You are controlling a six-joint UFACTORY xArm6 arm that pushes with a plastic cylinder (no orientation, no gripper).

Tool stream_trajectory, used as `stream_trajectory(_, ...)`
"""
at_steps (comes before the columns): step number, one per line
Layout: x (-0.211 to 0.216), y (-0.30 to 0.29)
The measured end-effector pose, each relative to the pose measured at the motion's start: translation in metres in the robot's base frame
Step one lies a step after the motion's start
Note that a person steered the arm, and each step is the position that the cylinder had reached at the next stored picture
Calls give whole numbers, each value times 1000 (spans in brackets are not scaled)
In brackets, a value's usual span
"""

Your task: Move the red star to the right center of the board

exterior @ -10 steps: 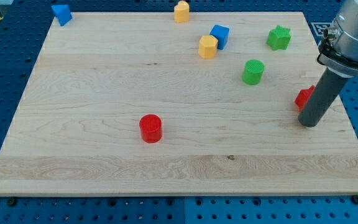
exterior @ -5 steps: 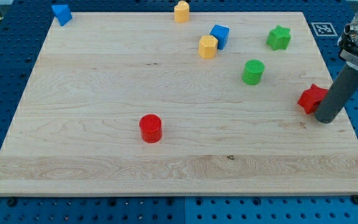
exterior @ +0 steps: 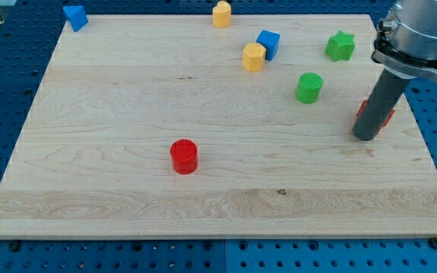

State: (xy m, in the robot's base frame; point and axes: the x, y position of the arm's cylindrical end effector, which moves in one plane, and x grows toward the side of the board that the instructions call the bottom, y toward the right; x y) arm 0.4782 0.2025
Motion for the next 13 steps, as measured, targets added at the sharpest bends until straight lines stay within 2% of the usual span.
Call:
stream_trajectory(2, -7, -18)
stream_trajectory(5, -6, 13)
stream_trajectory(6, 0, 13)
stream_trajectory(7, 33, 14)
stream_trajectory(8, 45, 25)
stream_trajectory(11, -4, -4)
stream_trajectory(12, -2, -3)
stream_trajectory(13, 19, 13)
